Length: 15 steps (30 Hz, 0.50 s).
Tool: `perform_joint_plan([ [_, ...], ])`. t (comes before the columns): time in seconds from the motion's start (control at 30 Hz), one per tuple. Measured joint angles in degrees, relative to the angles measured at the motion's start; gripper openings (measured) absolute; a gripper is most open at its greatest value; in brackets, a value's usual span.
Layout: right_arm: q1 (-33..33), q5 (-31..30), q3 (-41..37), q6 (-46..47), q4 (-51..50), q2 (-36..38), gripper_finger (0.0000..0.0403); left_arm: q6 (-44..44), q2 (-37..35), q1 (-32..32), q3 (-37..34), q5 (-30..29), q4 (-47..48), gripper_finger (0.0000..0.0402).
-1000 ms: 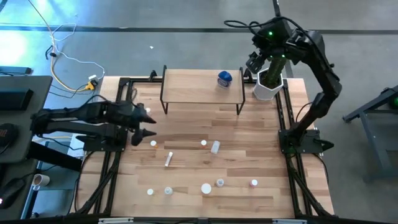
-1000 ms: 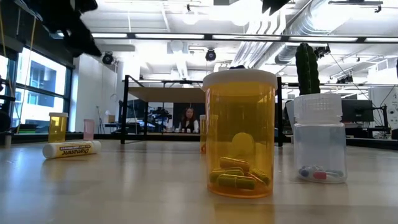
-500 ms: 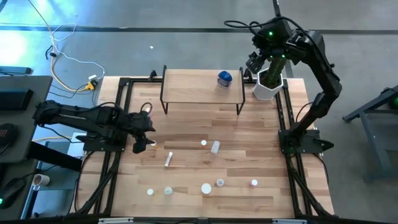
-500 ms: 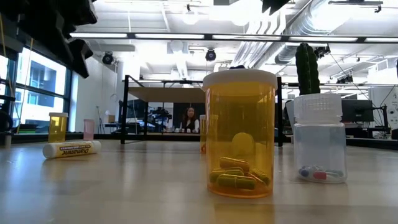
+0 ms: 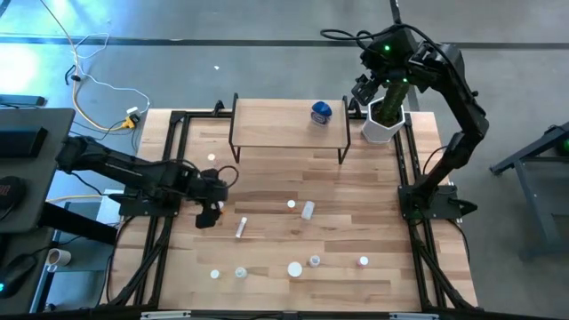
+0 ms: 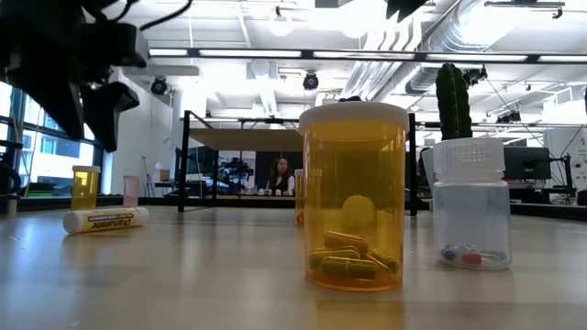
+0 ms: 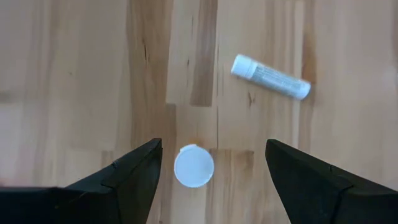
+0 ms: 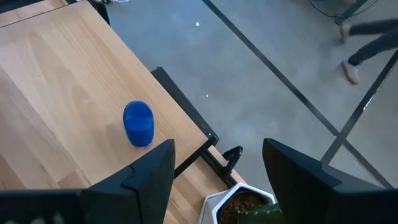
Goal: Pick and place medicine bottles onto shelf by color
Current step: Put the small left orange pill bottle on the shelf
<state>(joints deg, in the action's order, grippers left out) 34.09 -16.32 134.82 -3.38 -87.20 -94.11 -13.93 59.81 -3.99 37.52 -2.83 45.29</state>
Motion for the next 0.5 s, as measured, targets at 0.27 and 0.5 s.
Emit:
perform_joint_plan([
  [0.27,0.0,0.0,0.0,0.4,0.0,0.0,0.0234,-1.3,6.9,0.0,0.0,-2.0,0.5,0.0275],
  [0.5,0.0,0.0,0.0,0.4,0.0,0.0,0.0234,-4.0,9.8,0.0,0.0,-2.8,1.7,0.0275],
])
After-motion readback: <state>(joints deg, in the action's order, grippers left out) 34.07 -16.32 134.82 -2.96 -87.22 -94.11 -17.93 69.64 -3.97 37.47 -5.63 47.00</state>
